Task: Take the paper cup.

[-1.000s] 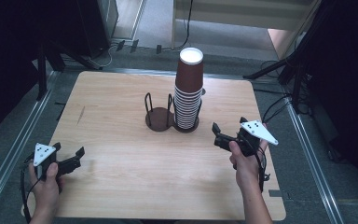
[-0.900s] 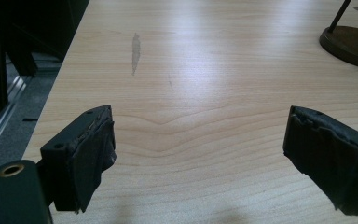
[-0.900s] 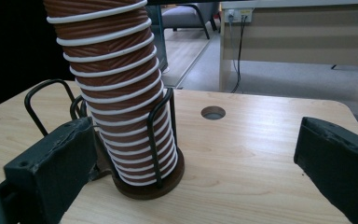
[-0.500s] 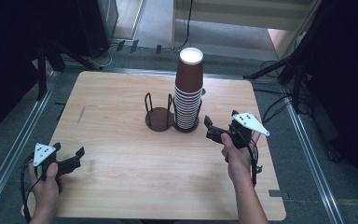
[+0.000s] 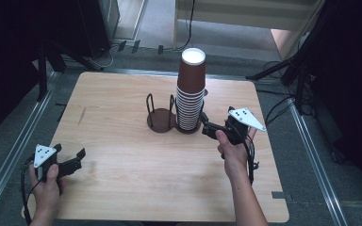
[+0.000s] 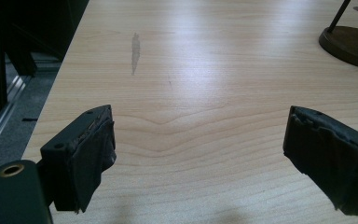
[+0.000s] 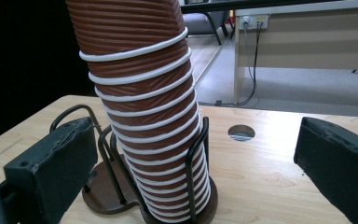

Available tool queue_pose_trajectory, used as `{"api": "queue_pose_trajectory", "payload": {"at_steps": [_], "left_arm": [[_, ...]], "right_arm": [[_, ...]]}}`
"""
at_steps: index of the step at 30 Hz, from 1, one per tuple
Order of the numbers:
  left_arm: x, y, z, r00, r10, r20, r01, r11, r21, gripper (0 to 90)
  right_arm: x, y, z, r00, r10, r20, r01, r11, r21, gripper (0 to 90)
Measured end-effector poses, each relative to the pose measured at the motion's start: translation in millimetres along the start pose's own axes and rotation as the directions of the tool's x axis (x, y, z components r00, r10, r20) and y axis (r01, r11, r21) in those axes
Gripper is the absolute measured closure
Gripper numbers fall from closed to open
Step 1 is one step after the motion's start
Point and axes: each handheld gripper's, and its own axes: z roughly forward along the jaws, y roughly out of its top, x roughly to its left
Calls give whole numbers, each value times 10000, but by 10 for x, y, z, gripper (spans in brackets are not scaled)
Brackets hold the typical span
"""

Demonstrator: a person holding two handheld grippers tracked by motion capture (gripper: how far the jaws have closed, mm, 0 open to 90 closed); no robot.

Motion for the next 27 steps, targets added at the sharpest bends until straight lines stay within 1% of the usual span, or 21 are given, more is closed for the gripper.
{"api": "queue_pose_trajectory", "payload": {"at_steps": [2, 8, 17, 20, 23, 27], "left_arm": [[2, 0, 0, 10000, -6, 0, 6, 10000, 2, 95], [3, 0, 1, 10000, -24, 3, 24, 10000, -13, 95], [5, 0, 4, 10000, -65, 14, 65, 10000, -17, 95], [9, 1, 4, 10000, -23, 41, 23, 10000, 5, 95], [14, 2, 4, 10000, -31, 67, 30, 10000, 39, 94], [14, 3, 6, 10000, -40, 70, 40, 10000, 46, 95]], "right_arm": [[22, 10, 24, 10000, 13, -27, -13, 10000, -2, 0], [110, 37, 136, 9999, -8, 124, 7, 10000, 45, 0], [191, 75, 246, 9999, 90, 48, -90, 10000, 0, 0], [228, 103, 290, 10000, 36, 24, -36, 10000, -32, 0], [258, 137, 314, 10000, -62, 38, 63, 9998, -185, 0], [284, 169, 345, 9999, -127, 54, 128, 9997, -202, 0]]}}
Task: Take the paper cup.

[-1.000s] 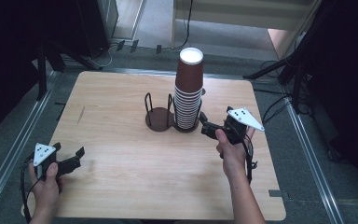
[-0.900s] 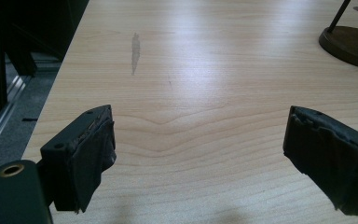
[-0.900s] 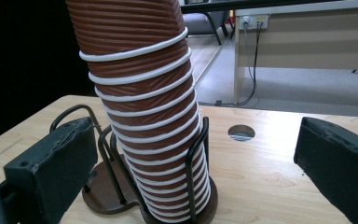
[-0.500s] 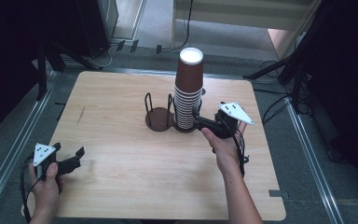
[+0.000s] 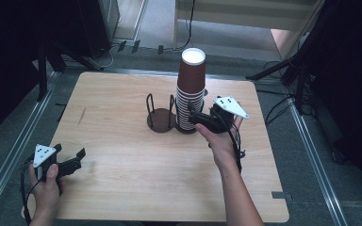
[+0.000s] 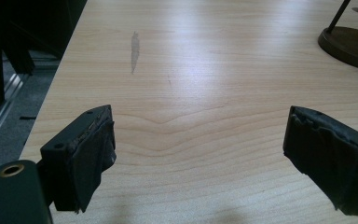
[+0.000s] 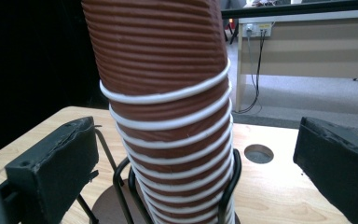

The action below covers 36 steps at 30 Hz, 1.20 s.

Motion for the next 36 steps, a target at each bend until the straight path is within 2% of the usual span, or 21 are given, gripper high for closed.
{"api": "queue_pose_trajectory", "payload": {"at_steps": [8, 14, 18, 19, 23, 28, 30, 36], "left_arm": [[1, 1, 1, 10000, -72, -21, 72, 10000, 20, 95], [8, 3, 4, 9999, -120, 14, 120, 9999, 33, 95], [6, 3, 3, 10000, -95, -7, 95, 9999, 46, 94], [7, 4, 6, 10000, -81, 4, 81, 10000, 48, 95], [9, 4, 6, 9999, -112, 1, 112, 9999, 42, 95], [10, 6, 11, 9999, -112, -2, 112, 9999, 67, 95], [6, 10, 18, 10000, -79, -3, 79, 9999, 101, 95], [2, 13, 28, 10000, -94, -20, 94, 9999, 114, 96]], "right_arm": [[119, 99, 128, 9999, 79, -150, -81, 9999, -132, 0], [170, 216, 279, 9998, 42, 199, -39, 9999, -153, 0], [193, 261, 324, 9996, -2, 275, 9, 9997, -249, 0], [214, 286, 343, 9989, -20, 461, 33, 9996, -278, 0], [225, 317, 389, 9980, -50, 636, 71, 9994, -327, 0], [240, 339, 434, 9978, -131, 655, 155, 9992, -361, 2], [265, 352, 459, 9975, -228, 674, 255, 9989, -397, 31], [298, 386, 519, 9971, -133, 749, 163, 9991, -399, 51]]}}
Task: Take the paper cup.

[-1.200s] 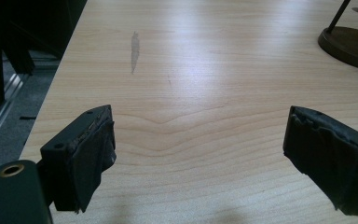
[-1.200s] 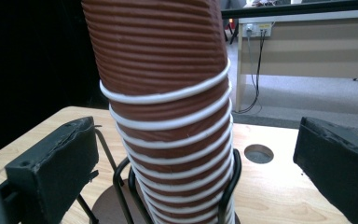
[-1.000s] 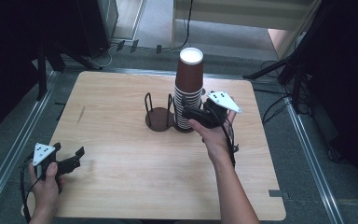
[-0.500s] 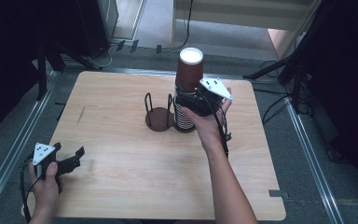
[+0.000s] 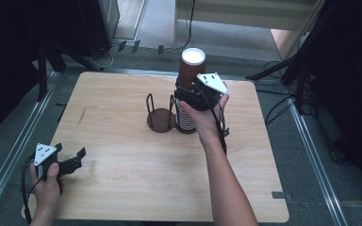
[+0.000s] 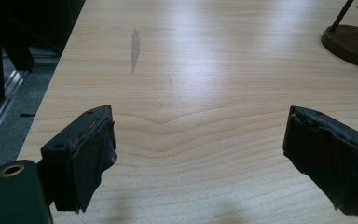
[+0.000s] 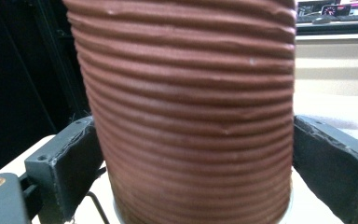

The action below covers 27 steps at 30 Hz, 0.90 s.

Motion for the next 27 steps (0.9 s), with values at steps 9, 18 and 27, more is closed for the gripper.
{"api": "queue_pose_trajectory", "payload": {"at_steps": [9, 18, 27], "left_arm": [[3, 1, -2, 10000, -17, 30, 17, 10000, 35, 96], [12, 4, 2, 9999, -103, 78, 103, 9999, 38, 96], [14, 7, 8, 9999, -118, 99, 118, 9999, 44, 96]], "right_arm": [[25, 40, 102, 9999, -99, 129, 100, 9999, -72, 61], [58, 45, 113, 9990, -101, 424, 110, 9997, -224, 88], [72, 143, 60, 9991, -248, 344, 271, 9973, -676, 103]]}}
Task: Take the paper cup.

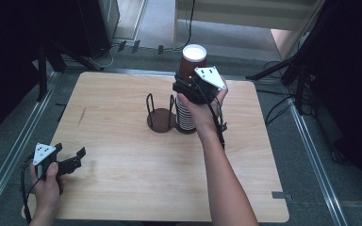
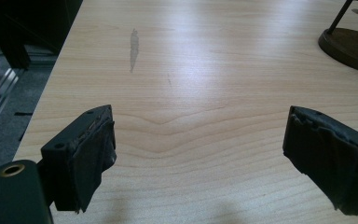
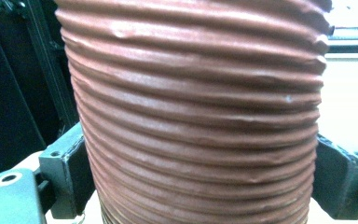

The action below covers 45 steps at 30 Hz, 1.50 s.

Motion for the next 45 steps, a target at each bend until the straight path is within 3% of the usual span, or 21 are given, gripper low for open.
{"api": "queue_pose_trajectory", "payload": {"at_steps": [8, 12, 19, 28, 45], "left_arm": [[4, -2, -5, 10000, -37, 31, 37, 10000, -20, 96], [3, -2, -4, 10000, -2, 19, 2, 10000, -37, 99], [3, -3, -7, 10000, -14, 33, 14, 10000, -34, 99], [4, -2, -6, 10000, 5, 46, -5, 10000, -24, 99], [0, -5, -7, 10000, 12, 13, -12, 10000, -83, 99]], "right_arm": [[23, 128, -10, 9995, -252, 169, 258, 9991, -332, 107], [35, 173, -21, 9995, -313, 44, 315, 9980, -555, 108], [65, 232, -39, 9996, -185, -199, 168, 9967, -798, 111], [98, 379, -81, 9998, -209, -76, 195, 9889, -1470, 113], [16, 631, -285, 10000, -29, -37, 20, 9779, -2090, 114]]}}
